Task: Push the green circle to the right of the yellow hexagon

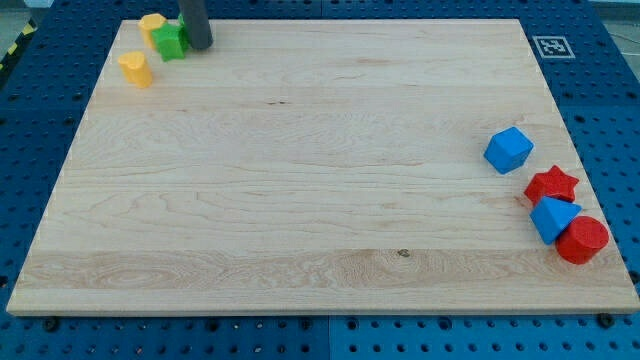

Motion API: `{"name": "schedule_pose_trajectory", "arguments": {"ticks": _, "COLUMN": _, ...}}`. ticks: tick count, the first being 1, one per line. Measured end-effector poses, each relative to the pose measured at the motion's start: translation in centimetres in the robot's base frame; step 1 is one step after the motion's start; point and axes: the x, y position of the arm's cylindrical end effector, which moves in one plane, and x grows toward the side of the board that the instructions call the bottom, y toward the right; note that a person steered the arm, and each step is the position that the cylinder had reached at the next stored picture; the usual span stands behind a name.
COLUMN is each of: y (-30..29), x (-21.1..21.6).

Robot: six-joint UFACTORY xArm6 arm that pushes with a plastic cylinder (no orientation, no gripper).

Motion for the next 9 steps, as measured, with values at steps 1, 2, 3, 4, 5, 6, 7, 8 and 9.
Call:
{"name": "schedule_pose_trajectory", "arguments": {"ticks": 1, "y": 3.0, "x": 1.6}}
{"name": "schedule_pose_trajectory", "arguments": {"ticks": 2, "y": 5.2, "x": -1.0}}
{"name": "schedule_pose_trajectory", "arguments": {"ticks": 3, "y": 3.9, "x": -4.9}}
{"name": "schedule_pose_trajectory", "arguments": {"ticks": 4, "y": 2.1, "x": -4.9}}
{"name": "schedule_pose_trajectory", "arguments": {"ticks": 5, "y": 0.0, "x": -5.0}}
{"name": "schedule_pose_trajectory", "arguments": {"ticks": 6, "y": -1.0, "x": -5.0}}
{"name": "schedule_pose_trajectory", "arguments": {"ticks": 7, "y": 1.3, "x": -5.0}}
{"name": "schedule_pose_trajectory", "arguments": {"ticks": 8, "y": 6.4, "x": -2.5}}
{"name": "schedule_pose_trajectory", "arguments": {"ticks": 9, "y": 7.2, "x": 0.8}}
